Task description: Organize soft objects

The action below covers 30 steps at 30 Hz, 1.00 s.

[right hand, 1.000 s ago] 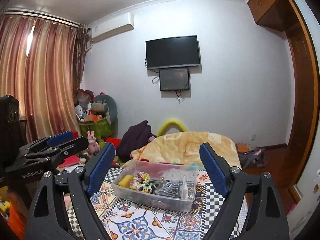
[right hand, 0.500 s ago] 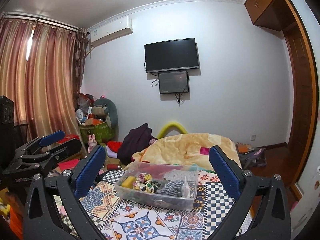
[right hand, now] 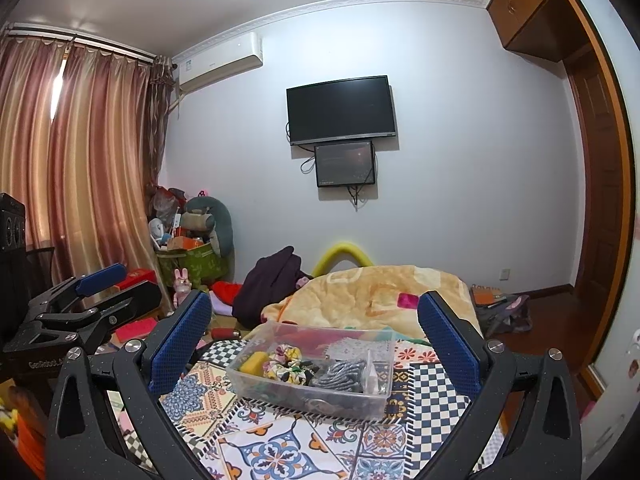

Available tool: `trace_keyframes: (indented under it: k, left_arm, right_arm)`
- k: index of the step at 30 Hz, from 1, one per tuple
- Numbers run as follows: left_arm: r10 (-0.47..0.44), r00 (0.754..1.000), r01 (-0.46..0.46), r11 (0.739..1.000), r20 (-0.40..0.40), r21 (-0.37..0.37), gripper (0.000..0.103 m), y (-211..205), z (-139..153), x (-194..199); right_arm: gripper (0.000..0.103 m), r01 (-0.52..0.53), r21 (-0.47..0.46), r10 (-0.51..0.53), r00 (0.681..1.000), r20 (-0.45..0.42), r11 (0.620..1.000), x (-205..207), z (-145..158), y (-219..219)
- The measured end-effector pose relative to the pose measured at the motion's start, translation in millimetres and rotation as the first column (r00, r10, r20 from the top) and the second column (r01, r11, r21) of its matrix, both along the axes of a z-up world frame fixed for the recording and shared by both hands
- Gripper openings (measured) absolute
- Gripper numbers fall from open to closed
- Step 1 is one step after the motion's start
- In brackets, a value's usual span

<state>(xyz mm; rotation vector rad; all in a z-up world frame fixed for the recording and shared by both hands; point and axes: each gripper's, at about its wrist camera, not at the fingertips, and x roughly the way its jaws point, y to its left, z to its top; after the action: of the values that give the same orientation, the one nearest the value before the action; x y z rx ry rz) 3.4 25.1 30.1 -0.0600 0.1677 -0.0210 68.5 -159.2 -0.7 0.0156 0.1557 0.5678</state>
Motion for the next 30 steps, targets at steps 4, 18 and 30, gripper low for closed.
trace_keyframes:
  k: [4, 18, 30]
  left_arm:
    - [-0.002, 1.000, 0.002, 1.000, -0.005, 0.001, 0.102, -0.5, -0.2, 1.2]
    - [-0.008, 1.000, 0.008, 1.000, -0.006, 0.001, 0.103, -1.9, -2.3, 1.2]
    - [-0.013, 1.000, 0.013, 1.000, -0.003, 0.010, 0.103, -2.0, -4.1, 0.4]
  right_arm:
    - [0.103, -0.001, 0.002, 0.001, 1.000, -0.006, 1.000, 0.6, -0.3, -1.6]
    - [0.103, 0.001, 0.003, -0.001, 1.000, -0.014, 1.000, 1.2, 1.2, -2.1]
    - [0.103, 0.000, 0.001, 0.000, 1.000, -0.019, 1.000, 1.9, 0.9, -1.3]
